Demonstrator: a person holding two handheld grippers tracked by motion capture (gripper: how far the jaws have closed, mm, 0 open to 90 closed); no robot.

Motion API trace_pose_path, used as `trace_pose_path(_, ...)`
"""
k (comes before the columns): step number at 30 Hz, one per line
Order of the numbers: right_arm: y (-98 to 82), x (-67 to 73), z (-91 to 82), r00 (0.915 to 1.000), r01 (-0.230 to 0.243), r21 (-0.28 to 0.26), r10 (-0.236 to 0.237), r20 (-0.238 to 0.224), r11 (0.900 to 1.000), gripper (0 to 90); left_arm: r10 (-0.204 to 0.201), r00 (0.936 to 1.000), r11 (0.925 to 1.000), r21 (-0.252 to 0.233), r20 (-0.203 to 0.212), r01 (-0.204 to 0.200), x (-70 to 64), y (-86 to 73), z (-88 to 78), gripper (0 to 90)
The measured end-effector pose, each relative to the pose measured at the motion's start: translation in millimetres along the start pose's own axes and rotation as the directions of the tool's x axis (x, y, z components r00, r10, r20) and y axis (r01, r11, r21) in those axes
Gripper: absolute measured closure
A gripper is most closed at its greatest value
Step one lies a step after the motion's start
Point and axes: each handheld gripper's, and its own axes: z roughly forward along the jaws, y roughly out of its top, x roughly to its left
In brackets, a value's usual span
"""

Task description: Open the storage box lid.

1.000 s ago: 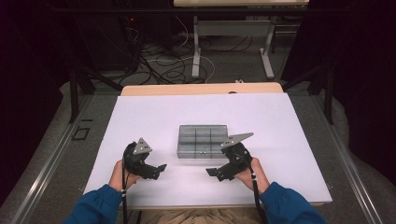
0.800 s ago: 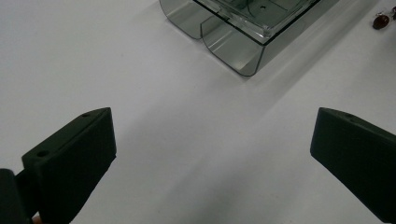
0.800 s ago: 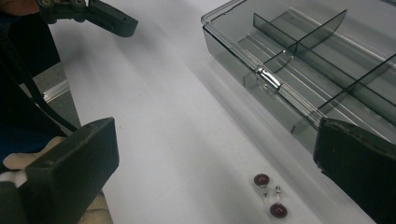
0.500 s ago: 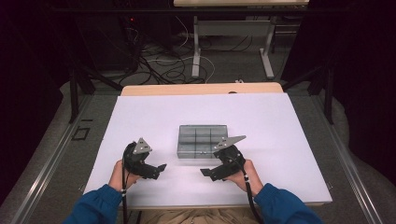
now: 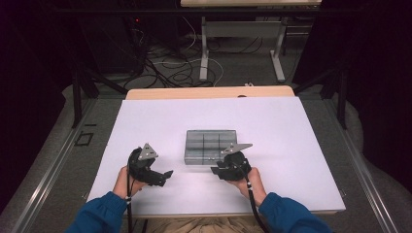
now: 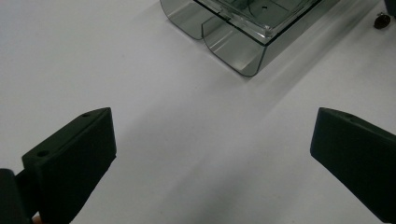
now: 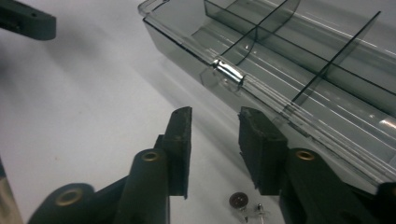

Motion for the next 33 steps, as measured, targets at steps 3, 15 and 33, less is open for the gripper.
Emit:
trace_pose_path(3, -1.1, -1.7, 2.8, 0.9999, -0.009, 0.0, 0.009, 0.013, 1.0, 74.3, 0.003, 1.0, 1.0, 0.003, -0.001, -0.003, -0.7, 0.3, 0.9, 0.6)
trace_pose_path(15, -2.3, -4.6, 7.0, 0.999, -0.041, -0.053, 0.042, 0.015, 0.998, 84.7, -0.002, 1.0, 1.0, 0.005, 0.004, 0.002, -1.2, 1.5, 2.8, 0.7)
trace_pose_path(33, 5.2, -4.8, -4.5, 0.9999, 0.006, -0.137, -0.004, 0.014, 0.991, 84.8, 0.008, 0.9997, 0.9999, -0.012, 0.022, -0.007, -8.3, 17.9, 14.1, 0.6)
